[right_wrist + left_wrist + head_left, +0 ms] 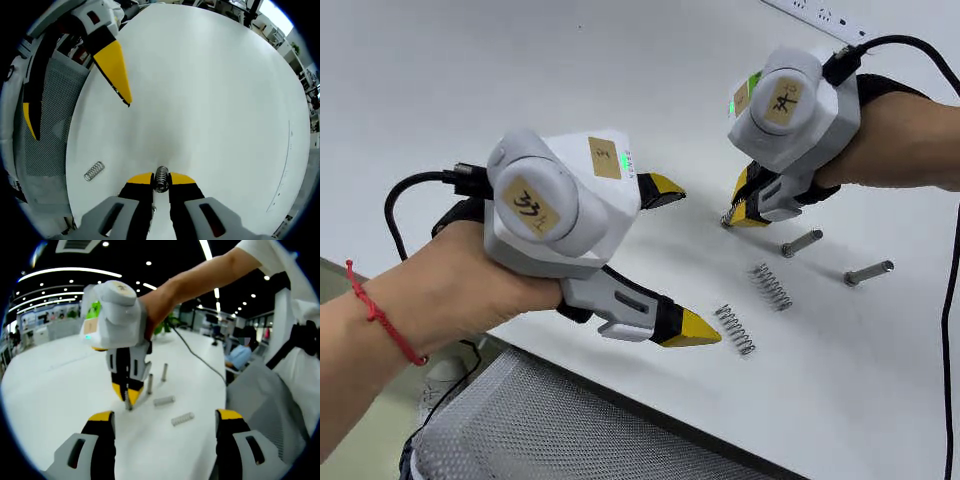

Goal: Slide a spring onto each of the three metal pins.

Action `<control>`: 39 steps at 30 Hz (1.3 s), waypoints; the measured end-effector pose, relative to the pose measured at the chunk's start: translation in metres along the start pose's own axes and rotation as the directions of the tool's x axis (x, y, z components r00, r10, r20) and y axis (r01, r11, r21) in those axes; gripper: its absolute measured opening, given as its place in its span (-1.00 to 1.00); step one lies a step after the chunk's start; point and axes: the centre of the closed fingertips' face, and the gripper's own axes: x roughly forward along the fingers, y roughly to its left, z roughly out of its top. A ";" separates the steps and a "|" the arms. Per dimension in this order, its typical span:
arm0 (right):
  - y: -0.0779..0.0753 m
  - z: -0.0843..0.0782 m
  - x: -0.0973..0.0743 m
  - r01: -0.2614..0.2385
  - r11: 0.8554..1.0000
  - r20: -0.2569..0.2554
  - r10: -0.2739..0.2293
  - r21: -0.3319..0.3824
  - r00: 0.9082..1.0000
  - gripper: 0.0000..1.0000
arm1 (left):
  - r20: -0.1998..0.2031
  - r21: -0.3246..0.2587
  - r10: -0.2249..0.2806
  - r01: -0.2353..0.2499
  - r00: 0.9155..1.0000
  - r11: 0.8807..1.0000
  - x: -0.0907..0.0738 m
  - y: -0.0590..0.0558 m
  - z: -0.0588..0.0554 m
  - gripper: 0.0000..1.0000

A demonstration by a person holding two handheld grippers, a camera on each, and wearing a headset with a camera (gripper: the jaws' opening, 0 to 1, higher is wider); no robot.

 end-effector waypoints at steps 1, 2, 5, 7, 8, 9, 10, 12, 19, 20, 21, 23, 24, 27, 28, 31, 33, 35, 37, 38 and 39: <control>0.000 0.000 0.000 0.000 1.000 0.000 0.000 0.000 1.000 -0.75 | 0.000 0.000 0.000 0.000 1.000 1.000 0.000 0.000 0.000 0.66; 0.000 0.000 0.000 0.000 1.000 0.001 0.000 0.000 1.000 -0.75 | 0.000 0.000 0.000 0.000 1.000 1.000 0.000 0.000 0.000 0.67; 0.002 0.001 0.000 0.001 1.000 0.003 -0.001 0.001 1.000 -0.75 | -0.002 0.001 -0.001 0.001 1.000 1.000 0.000 0.000 0.000 0.66; 0.002 0.000 0.000 0.001 1.000 0.004 -0.001 0.003 1.000 -0.75 | -0.002 0.002 -0.001 0.001 1.000 1.000 0.000 -0.001 0.000 0.66; 0.002 0.000 0.000 0.001 1.000 0.005 -0.001 0.003 1.000 -0.74 | -0.003 0.002 0.000 0.000 1.000 1.000 0.000 -0.001 0.000 0.66; 0.002 0.001 0.001 0.001 1.000 0.011 -0.001 0.005 1.000 -0.74 | -0.003 0.002 0.000 0.000 1.000 1.000 0.000 -0.001 0.000 0.66; 0.002 0.001 0.000 0.001 1.000 0.012 -0.001 0.007 1.000 -0.73 | -0.004 0.002 0.001 -0.001 1.000 1.000 -0.001 0.000 0.000 0.66; 0.000 0.000 0.000 0.006 1.000 0.014 -0.006 0.007 1.000 -0.70 | -0.005 0.002 0.002 -0.002 1.000 1.000 -0.001 0.000 0.000 0.66; -0.001 0.004 -0.007 0.014 1.000 0.048 -0.015 0.020 0.999 -0.64 | -0.013 0.008 0.004 -0.004 1.000 1.000 -0.003 -0.002 0.001 0.66; -0.001 0.004 -0.008 0.016 1.000 0.053 -0.017 0.015 0.998 -0.62 | -0.014 0.010 0.005 -0.004 1.000 1.000 -0.003 -0.001 0.001 0.66; 0.000 0.004 -0.011 0.021 1.000 0.064 -0.022 0.013 0.998 -0.59 | -0.018 0.012 0.005 -0.005 1.000 1.000 -0.003 -0.001 0.001 0.67; 0.002 0.006 -0.017 0.026 0.999 0.088 -0.029 0.029 0.996 -0.55 | -0.021 0.016 0.006 -0.005 1.000 1.000 -0.004 -0.001 0.001 0.67; 0.003 0.007 -0.020 0.027 0.999 0.104 -0.030 0.034 0.994 -0.55 | -0.023 0.017 0.006 -0.005 1.000 1.000 -0.004 -0.002 0.001 0.67; 0.003 0.011 -0.034 0.043 0.997 0.161 -0.052 0.062 0.986 -0.49 | -0.033 0.024 0.004 -0.003 0.999 1.000 -0.004 -0.002 0.002 0.67; 0.004 0.012 -0.038 0.044 0.997 0.174 -0.056 0.069 0.983 -0.44 | -0.036 0.026 0.002 -0.001 0.999 1.000 -0.004 -0.003 0.002 0.67; 0.007 0.013 -0.051 0.053 0.995 0.224 -0.070 0.083 0.972 -0.34 | -0.048 0.038 -0.003 0.004 0.999 0.999 -0.004 -0.004 0.002 0.67; 0.010 0.014 -0.058 0.056 0.994 0.249 -0.079 0.098 0.965 -0.27 | -0.052 0.041 -0.004 0.006 0.999 0.999 -0.005 -0.005 0.002 0.67; 0.010 0.012 -0.065 0.058 0.992 0.279 -0.088 0.113 0.956 -0.23 | -0.057 0.045 -0.006 0.008 0.998 0.999 -0.005 -0.005 0.003 0.67; 0.012 0.012 -0.073 0.058 0.989 0.313 -0.098 0.134 0.945 -0.17 | -0.062 0.048 -0.006 0.009 0.998 0.999 -0.006 -0.004 0.003 0.67; 0.013 0.012 -0.076 0.059 0.988 0.324 -0.102 0.140 0.940 -0.14 | -0.064 0.050 -0.006 0.009 0.998 0.999 -0.006 -0.004 0.003 0.67; 0.016 0.011 -0.082 0.066 0.987 0.340 -0.113 0.148 0.934 -0.12 | -0.067 0.055 -0.005 0.009 0.998 0.998 -0.007 -0.005 0.004 0.66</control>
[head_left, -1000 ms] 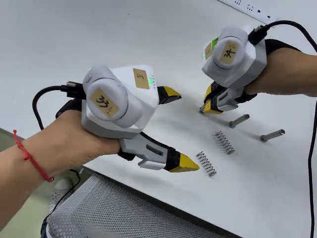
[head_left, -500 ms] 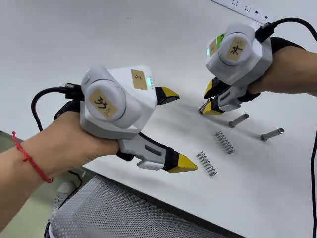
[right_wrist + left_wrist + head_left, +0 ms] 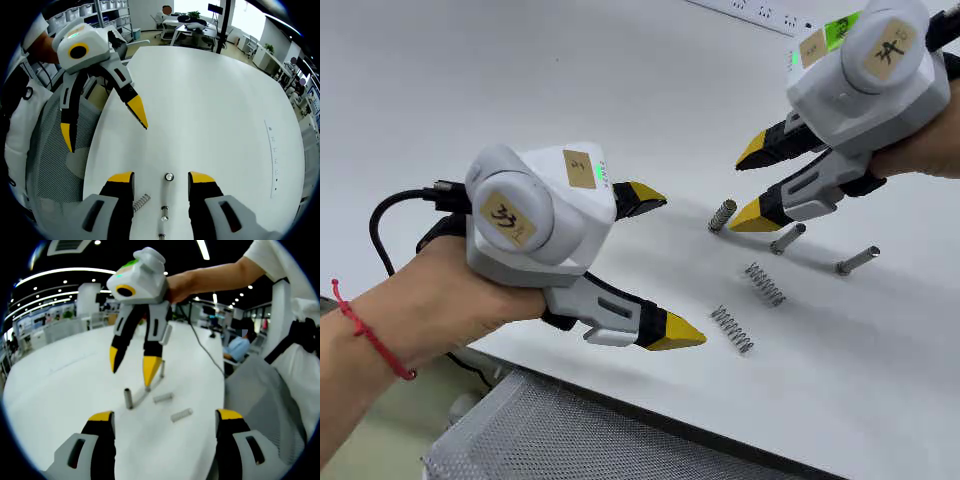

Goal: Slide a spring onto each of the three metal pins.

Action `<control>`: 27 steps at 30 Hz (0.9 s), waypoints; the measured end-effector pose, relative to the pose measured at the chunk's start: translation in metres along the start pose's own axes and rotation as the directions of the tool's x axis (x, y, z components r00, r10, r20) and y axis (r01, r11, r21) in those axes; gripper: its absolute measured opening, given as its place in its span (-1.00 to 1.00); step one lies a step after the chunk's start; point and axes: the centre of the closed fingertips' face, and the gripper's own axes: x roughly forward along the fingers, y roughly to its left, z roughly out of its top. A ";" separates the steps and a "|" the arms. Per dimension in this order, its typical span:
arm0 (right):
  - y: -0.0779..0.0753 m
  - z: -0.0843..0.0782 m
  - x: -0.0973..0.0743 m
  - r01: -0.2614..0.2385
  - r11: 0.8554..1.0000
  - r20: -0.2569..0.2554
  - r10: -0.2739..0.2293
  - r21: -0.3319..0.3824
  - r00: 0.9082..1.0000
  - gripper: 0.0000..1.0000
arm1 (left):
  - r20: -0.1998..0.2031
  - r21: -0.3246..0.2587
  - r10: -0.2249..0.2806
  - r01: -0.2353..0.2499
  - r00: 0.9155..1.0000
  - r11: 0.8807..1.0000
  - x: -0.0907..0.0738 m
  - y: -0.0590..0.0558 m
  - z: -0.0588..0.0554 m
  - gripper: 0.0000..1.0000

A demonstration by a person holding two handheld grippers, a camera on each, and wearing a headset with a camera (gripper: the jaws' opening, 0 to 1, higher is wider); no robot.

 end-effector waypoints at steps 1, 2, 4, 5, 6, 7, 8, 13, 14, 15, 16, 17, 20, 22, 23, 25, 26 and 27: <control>0.001 0.000 -0.003 0.007 1.000 0.011 -0.007 0.001 1.000 -0.09 | -0.002 0.003 -0.001 0.001 1.000 1.000 0.000 0.000 0.000 0.66; 0.002 -0.001 -0.007 0.017 1.000 0.025 -0.018 0.008 1.000 -0.06 | -0.006 0.006 -0.001 0.001 1.000 1.000 -0.001 0.000 0.000 0.66; 0.003 -0.002 -0.013 0.031 0.999 0.053 -0.032 0.025 0.998 0.00 | -0.014 0.013 -0.002 0.002 1.000 1.000 -0.001 0.000 0.000 0.66; 0.004 -0.003 -0.017 0.038 0.999 0.070 -0.040 0.034 0.997 0.03 | -0.020 0.017 -0.002 0.002 1.000 1.000 -0.002 0.000 0.000 0.66; 0.006 -0.005 -0.022 0.043 0.998 0.090 -0.047 0.047 0.995 0.06 | -0.022 0.022 -0.004 0.005 1.000 1.000 -0.002 -0.001 0.000 0.66; 0.008 -0.008 -0.027 0.051 0.997 0.107 -0.057 0.063 0.993 0.09 | -0.025 0.029 -0.005 0.006 1.000 1.000 -0.002 -0.001 0.001 0.66; 0.009 -0.009 -0.031 0.057 0.996 0.124 -0.066 0.072 0.990 0.13 | -0.033 0.035 -0.005 0.007 0.999 0.999 -0.003 -0.001 0.000 0.65; 0.016 -0.024 -0.053 0.082 0.988 0.213 -0.108 0.130 0.971 0.29 | -0.058 0.051 -0.013 0.016 0.998 0.999 -0.003 -0.001 -0.001 0.64; 0.018 -0.027 -0.056 0.085 0.986 0.222 -0.116 0.142 0.968 0.32 | -0.064 0.054 -0.014 0.017 0.998 0.998 -0.003 -0.001 -0.002 0.63; 0.020 -0.030 -0.059 0.087 0.985 0.233 -0.120 0.149 0.965 0.36 | -0.070 0.059 -0.014 0.018 0.997 0.998 -0.003 -0.001 -0.002 0.62; 0.023 -0.036 -0.062 0.088 0.983 0.245 -0.126 0.161 0.961 0.41 | -0.075 0.062 -0.015 0.020 0.997 0.998 -0.003 -0.001 -0.001 0.62; 0.024 -0.040 -0.064 0.092 0.982 0.250 -0.132 0.167 0.959 0.44 | -0.078 0.063 -0.017 0.022 0.997 0.998 -0.003 -0.002 -0.001 0.62; 0.027 -0.054 -0.075 0.108 0.970 0.294 -0.171 0.217 0.941 0.49 | -0.096 0.081 -0.023 0.031 0.995 0.996 -0.002 -0.004 0.001 0.61; 0.027 -0.061 -0.080 0.122 0.963 0.315 -0.196 0.240 0.929 0.52 | -0.102 0.086 -0.028 0.036 0.994 0.996 -0.001 -0.004 0.003 0.60; 0.028 -0.066 -0.083 0.126 0.958 0.333 -0.210 0.257 0.919 0.53 | -0.108 0.092 -0.030 0.040 0.994 0.995 0.000 -0.004 0.004 0.60; 0.030 -0.073 -0.086 0.133 0.950 0.350 -0.230 0.281 0.908 0.58 | -0.120 0.107 -0.034 0.047 0.992 0.993 0.002 -0.005 0.005 0.58; 0.033 -0.079 -0.088 0.132 0.948 0.363 -0.237 0.291 0.901 0.61 | -0.126 0.112 -0.038 0.053 0.991 0.992 0.003 -0.005 0.006 0.57; 0.035 -0.083 -0.089 0.132 0.946 0.373 -0.242 0.296 0.896 0.64 | -0.131 0.114 -0.042 0.057 0.991 0.992 0.004 -0.005 0.006 0.57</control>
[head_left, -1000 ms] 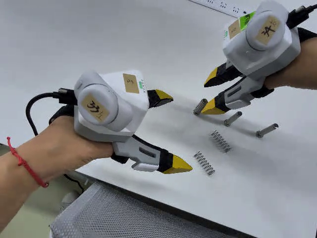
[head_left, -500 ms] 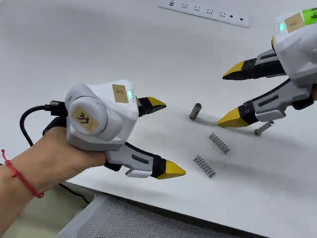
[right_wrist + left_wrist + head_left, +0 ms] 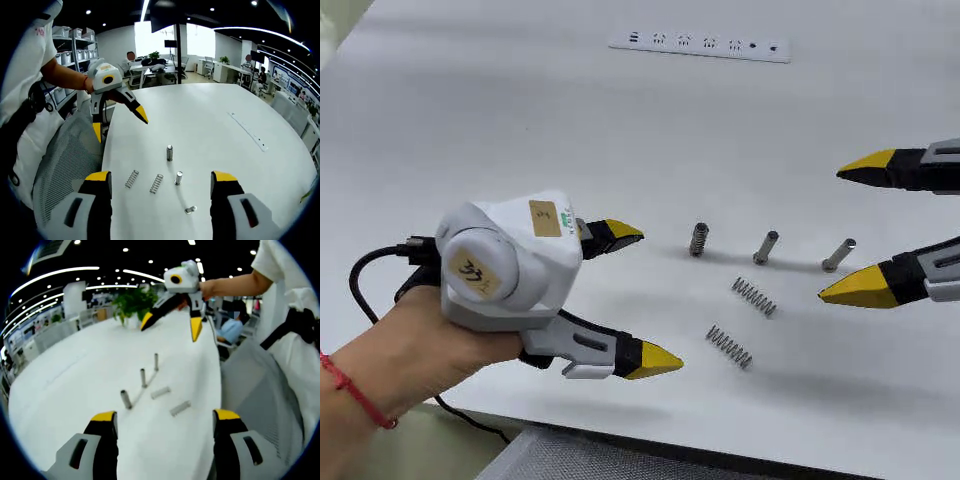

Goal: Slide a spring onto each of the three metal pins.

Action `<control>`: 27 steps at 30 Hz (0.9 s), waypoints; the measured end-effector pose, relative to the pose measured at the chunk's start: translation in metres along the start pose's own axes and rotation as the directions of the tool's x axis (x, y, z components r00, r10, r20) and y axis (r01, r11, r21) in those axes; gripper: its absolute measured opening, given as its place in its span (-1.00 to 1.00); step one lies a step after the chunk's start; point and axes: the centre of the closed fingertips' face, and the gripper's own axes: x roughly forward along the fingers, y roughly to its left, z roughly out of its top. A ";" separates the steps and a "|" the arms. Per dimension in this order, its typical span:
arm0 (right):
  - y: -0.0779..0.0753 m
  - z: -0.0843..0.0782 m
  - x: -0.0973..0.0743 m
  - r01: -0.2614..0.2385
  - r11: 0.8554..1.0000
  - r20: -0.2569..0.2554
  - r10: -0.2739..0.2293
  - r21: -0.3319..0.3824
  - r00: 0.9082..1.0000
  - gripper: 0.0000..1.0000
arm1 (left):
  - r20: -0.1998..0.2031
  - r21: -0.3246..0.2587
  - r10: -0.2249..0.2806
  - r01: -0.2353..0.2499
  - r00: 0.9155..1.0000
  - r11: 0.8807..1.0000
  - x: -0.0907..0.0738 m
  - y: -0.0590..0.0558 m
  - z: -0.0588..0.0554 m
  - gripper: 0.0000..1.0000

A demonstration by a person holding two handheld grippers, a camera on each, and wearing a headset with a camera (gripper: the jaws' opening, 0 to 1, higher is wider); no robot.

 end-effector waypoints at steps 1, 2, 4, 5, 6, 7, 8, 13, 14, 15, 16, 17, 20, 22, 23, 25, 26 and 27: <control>0.001 -0.006 -0.005 0.008 1.000 0.010 -0.008 0.005 1.000 0.68 | -0.009 0.008 -0.007 0.007 1.000 1.000 0.002 0.000 0.000 0.57; 0.001 -0.009 -0.008 0.016 1.000 0.020 -0.016 0.002 1.000 0.70 | -0.015 0.015 -0.011 0.012 1.000 1.000 0.004 -0.001 0.000 0.57; -0.001 -0.020 -0.016 0.040 0.999 0.046 -0.039 -0.003 0.998 0.73 | -0.038 0.035 -0.026 0.027 0.999 0.999 0.008 -0.002 -0.001 0.55; 0.001 -0.024 -0.020 0.053 0.999 0.057 -0.053 -0.001 0.997 0.75 | -0.051 0.046 -0.034 0.037 0.998 0.998 0.011 -0.002 -0.001 0.55; 0.002 -0.029 -0.023 0.060 0.998 0.062 -0.060 0.005 0.996 0.79 | -0.057 0.053 -0.041 0.044 0.998 0.998 0.013 -0.003 -0.002 0.54; 0.003 -0.032 -0.026 0.064 0.998 0.066 -0.064 0.009 0.996 0.83 | -0.062 0.058 -0.048 0.052 0.997 0.997 0.015 -0.004 -0.002 0.54; 0.004 -0.036 -0.029 0.067 0.998 0.071 -0.067 0.012 0.995 0.85 | -0.071 0.064 -0.055 0.060 0.996 0.996 0.017 -0.004 -0.003 0.53; 0.008 -0.057 -0.042 0.089 0.994 0.096 -0.095 0.058 0.991 0.93 | -0.121 0.116 -0.087 0.101 0.989 0.988 0.030 -0.009 -0.006 0.49; 0.009 -0.060 -0.044 0.092 0.994 0.096 -0.098 0.058 0.991 0.93 | -0.125 0.119 -0.092 0.107 0.988 0.987 0.033 -0.010 -0.006 0.47; 0.011 -0.063 -0.045 0.094 0.994 0.100 -0.100 0.059 0.990 0.94 | -0.136 0.126 -0.101 0.118 0.986 0.985 0.036 -0.011 -0.007 0.45; 0.012 -0.064 -0.047 0.095 0.994 0.107 -0.101 0.061 0.989 0.95 | -0.147 0.138 -0.105 0.126 0.984 0.982 0.039 -0.011 -0.008 0.43; 0.014 -0.064 -0.047 0.094 0.993 0.113 -0.101 0.065 0.988 0.96 | -0.158 0.153 -0.107 0.131 0.982 0.979 0.041 -0.011 -0.010 0.42; 0.019 -0.069 -0.049 0.095 0.993 0.123 -0.103 0.066 0.987 0.98 | -0.183 0.178 -0.130 0.163 0.975 0.971 0.050 -0.014 -0.013 0.34; 0.022 -0.076 -0.049 0.092 0.994 0.112 -0.099 0.063 0.989 0.98 | -0.211 0.216 -0.145 0.190 0.967 0.958 0.055 -0.015 -0.016 0.25; 0.023 -0.080 -0.049 0.092 0.994 0.105 -0.098 0.063 0.990 0.98 | -0.231 0.248 -0.151 0.208 0.961 0.946 0.058 -0.016 -0.018 0.20; 0.023 -0.085 -0.051 0.099 0.992 0.101 -0.106 0.072 0.989 0.96 | -0.251 0.266 -0.170 0.237 0.953 0.934 0.064 -0.019 -0.022 0.11; 0.023 -0.086 -0.052 0.102 0.992 0.101 -0.109 0.075 0.989 0.96 | -0.256 0.272 -0.176 0.246 0.950 0.930 0.065 -0.020 -0.023 0.07; 0.022 -0.089 -0.054 0.108 0.991 0.103 -0.116 0.081 0.988 0.95 | -0.266 0.289 -0.189 0.265 0.945 0.920 0.069 -0.022 -0.025 0.00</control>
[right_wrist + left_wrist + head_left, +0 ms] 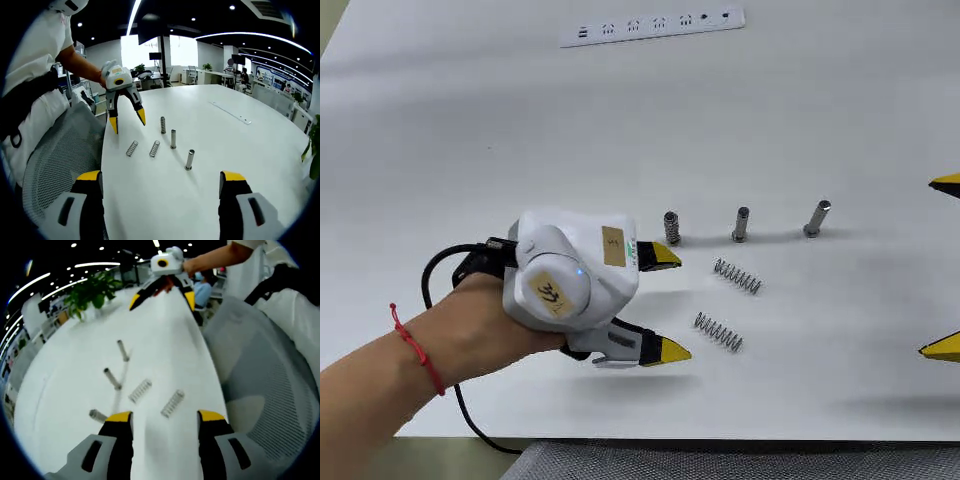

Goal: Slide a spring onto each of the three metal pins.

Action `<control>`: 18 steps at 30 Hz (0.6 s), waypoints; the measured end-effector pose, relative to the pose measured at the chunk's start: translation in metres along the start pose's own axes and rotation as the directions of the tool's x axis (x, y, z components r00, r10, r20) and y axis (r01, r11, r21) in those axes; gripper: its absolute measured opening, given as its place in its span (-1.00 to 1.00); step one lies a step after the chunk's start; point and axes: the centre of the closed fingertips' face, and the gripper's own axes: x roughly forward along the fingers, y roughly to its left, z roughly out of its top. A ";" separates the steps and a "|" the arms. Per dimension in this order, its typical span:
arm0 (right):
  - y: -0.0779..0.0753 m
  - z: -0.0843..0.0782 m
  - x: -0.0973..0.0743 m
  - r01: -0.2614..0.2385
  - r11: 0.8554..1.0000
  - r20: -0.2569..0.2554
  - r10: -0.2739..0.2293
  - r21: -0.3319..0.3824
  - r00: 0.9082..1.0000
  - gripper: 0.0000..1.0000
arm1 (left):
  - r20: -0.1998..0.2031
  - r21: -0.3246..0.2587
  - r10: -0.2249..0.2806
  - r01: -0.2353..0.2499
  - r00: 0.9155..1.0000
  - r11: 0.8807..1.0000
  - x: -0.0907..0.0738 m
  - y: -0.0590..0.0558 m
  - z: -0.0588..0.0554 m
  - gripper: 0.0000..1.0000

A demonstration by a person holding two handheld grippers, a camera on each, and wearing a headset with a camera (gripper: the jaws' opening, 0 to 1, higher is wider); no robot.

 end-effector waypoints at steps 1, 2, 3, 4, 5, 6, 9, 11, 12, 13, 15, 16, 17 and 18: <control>0.000 -0.001 -0.001 0.005 1.000 0.003 -0.005 0.003 1.000 0.95 | -0.004 0.024 -0.013 0.013 1.000 1.000 0.003 -0.001 -0.001 -0.06; -0.001 -0.002 -0.003 0.010 1.000 0.007 -0.010 0.009 1.000 0.94 | -0.016 0.034 -0.025 0.025 1.000 0.999 0.008 -0.002 -0.004 -0.13; -0.001 -0.003 -0.004 0.013 1.000 0.007 -0.013 0.013 1.000 0.93 | -0.028 0.041 -0.031 0.032 0.999 0.999 0.011 -0.002 -0.006 -0.20; -0.002 -0.005 -0.005 0.015 1.000 0.008 -0.015 0.017 1.000 0.93 | -0.036 0.063 -0.038 0.040 0.999 0.997 0.015 -0.002 -0.008 -0.25; -0.002 -0.006 -0.006 0.017 1.000 0.008 -0.017 0.018 1.000 0.92 | -0.033 0.078 -0.043 0.045 0.999 0.996 0.017 -0.002 -0.008 -0.31; -0.002 -0.008 -0.008 0.020 1.000 0.008 -0.020 0.021 1.000 0.92 | -0.039 0.082 -0.047 0.050 0.998 0.995 0.021 -0.002 -0.008 -0.39; -0.003 -0.012 -0.011 0.030 0.999 0.005 -0.030 0.030 1.000 0.90 | -0.048 0.091 -0.060 0.064 0.997 0.994 0.025 -0.001 -0.007 -0.43; -0.004 -0.014 -0.013 0.036 0.999 0.006 -0.036 0.033 0.999 0.89 | -0.057 0.105 -0.065 0.071 0.996 0.992 0.028 -0.001 -0.007 -0.44; -0.005 -0.016 -0.013 0.040 0.998 0.006 -0.040 0.039 0.999 0.89 | -0.059 0.116 -0.070 0.077 0.996 0.990 0.030 -0.001 -0.006 -0.46; -0.005 -0.017 -0.014 0.041 0.998 0.006 -0.042 0.039 0.999 0.88 | -0.063 0.122 -0.074 0.082 0.995 0.989 0.031 -0.002 -0.006 -0.47; -0.006 -0.017 -0.015 0.048 0.998 0.007 -0.048 0.041 0.999 0.88 | -0.082 0.141 -0.085 0.096 0.993 0.985 0.035 -0.002 -0.008 -0.47; -0.007 -0.017 -0.015 0.052 0.998 0.009 -0.052 0.044 0.999 0.88 | -0.096 0.153 -0.093 0.107 0.991 0.982 0.037 -0.003 -0.010 -0.48; -0.007 -0.017 -0.016 0.054 0.998 0.010 -0.055 0.045 0.998 0.87 | -0.105 0.158 -0.097 0.113 0.990 0.981 0.038 -0.004 -0.011 -0.50; -0.009 -0.018 -0.017 0.059 0.997 0.011 -0.059 0.046 0.998 0.87 | -0.116 0.169 -0.103 0.122 0.988 0.978 0.040 -0.005 -0.013 -0.51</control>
